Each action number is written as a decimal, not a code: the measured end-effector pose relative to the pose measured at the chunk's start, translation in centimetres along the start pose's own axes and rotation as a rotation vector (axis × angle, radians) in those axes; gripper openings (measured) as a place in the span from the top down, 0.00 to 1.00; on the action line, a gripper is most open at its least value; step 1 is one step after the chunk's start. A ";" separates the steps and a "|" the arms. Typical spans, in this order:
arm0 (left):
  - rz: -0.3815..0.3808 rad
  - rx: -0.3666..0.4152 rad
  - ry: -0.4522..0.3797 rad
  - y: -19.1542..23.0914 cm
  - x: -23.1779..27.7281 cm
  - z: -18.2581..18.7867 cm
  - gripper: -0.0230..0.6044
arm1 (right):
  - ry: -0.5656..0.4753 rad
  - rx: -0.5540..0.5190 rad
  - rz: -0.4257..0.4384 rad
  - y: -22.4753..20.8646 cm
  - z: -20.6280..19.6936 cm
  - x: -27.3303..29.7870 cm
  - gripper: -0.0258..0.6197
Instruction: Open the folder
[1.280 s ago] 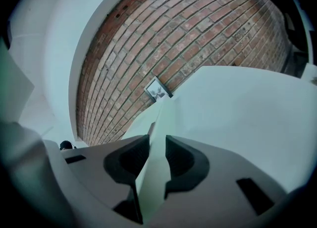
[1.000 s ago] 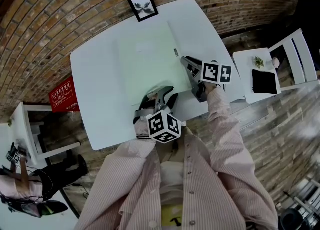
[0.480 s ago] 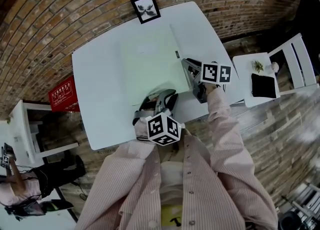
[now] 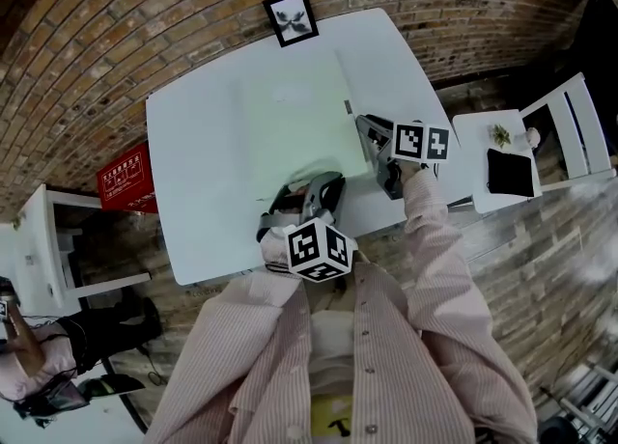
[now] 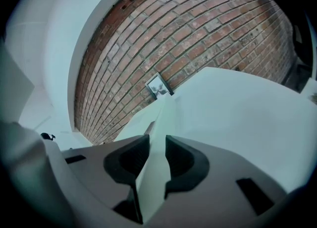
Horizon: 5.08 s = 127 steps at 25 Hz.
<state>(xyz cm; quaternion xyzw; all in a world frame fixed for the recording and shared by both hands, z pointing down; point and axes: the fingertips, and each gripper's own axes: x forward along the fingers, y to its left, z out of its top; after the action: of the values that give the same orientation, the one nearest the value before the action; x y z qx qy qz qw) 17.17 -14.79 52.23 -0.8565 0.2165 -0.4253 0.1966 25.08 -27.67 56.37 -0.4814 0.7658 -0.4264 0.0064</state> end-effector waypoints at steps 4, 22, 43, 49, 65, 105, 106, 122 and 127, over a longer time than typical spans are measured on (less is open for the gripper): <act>0.023 -0.010 0.000 0.2 -0.5 0.0 0.96 | 0.009 -0.014 -0.001 0.2 -0.2 -0.1 0.79; 0.179 -0.130 -0.085 3.3 -5.1 0.1 0.96 | 0.063 -0.093 -0.032 0.6 -0.4 0.0 0.79; 0.435 -0.408 -0.206 8.7 -14.2 -4.5 0.97 | 0.136 -0.162 -0.241 0.6 -0.4 0.1 0.79; 0.502 -0.493 -0.221 10.1 -16.1 -6.5 0.97 | 0.130 -0.156 -0.251 0.6 -0.3 0.0 0.79; 0.625 -0.707 -0.210 11.8 -19.6 -12.5 0.97 | 0.214 -0.274 -0.337 0.7 -0.2 0.3 0.79; 0.867 -1.108 0.067 11.7 -21.5 -28.6 0.92 | 0.214 -0.275 -0.334 0.8 -0.1 0.3 0.80; 0.869 -1.116 0.074 11.6 -21.4 -29.0 0.91 | 0.213 -0.270 -0.333 0.8 -0.1 0.3 0.79; 0.896 -1.217 0.159 10.3 -20.0 -34.1 0.88 | 0.206 -0.264 -0.342 0.9 -0.2 0.2 0.80; 0.896 -1.252 0.184 9.9 -19.5 -35.3 0.87 | 0.209 -0.255 -0.341 0.9 -0.2 0.1 0.79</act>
<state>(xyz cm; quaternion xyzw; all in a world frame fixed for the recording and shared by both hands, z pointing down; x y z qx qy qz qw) -24.18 -17.91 54.28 -0.5999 0.7577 -0.1732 -0.1897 24.32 -27.47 55.99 -0.5539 0.7176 -0.3685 -0.2059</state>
